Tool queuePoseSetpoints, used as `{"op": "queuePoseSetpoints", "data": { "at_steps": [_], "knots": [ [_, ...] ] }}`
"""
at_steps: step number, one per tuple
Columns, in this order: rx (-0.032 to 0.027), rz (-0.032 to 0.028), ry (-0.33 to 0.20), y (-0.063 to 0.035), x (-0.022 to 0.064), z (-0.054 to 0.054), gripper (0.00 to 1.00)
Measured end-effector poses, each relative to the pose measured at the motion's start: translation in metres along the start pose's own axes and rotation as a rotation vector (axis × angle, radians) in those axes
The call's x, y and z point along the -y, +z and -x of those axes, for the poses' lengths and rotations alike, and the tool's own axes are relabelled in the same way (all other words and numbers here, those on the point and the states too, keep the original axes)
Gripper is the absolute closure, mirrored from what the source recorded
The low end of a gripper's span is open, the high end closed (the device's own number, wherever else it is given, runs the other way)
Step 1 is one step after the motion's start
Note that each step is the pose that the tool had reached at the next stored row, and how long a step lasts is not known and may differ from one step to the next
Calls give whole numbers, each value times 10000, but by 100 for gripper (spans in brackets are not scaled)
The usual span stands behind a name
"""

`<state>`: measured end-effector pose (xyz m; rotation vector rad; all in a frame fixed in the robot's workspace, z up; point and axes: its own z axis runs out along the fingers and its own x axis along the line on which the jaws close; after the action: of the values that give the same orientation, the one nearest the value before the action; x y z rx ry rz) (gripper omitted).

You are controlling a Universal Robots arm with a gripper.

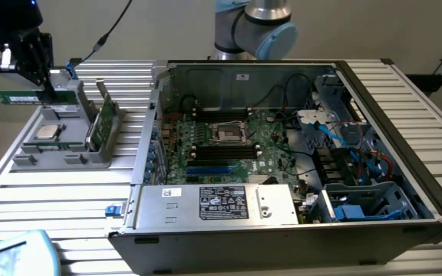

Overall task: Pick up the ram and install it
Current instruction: 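Pick up the ram and move it above insertion slot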

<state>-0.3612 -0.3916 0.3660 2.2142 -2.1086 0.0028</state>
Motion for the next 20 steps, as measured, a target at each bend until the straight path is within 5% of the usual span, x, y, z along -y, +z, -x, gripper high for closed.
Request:
{"op": "queuePoseSetpoints", "data": {
  "at_steps": [2, 7, 20],
  "knots": [
    [67, -4, -4, -6, 24, 9, 86],
    [343, -18, -19, -12, 72, 33, 86],
    [683, -11, -92, -405, 495, -11, 86]
  ]
}}
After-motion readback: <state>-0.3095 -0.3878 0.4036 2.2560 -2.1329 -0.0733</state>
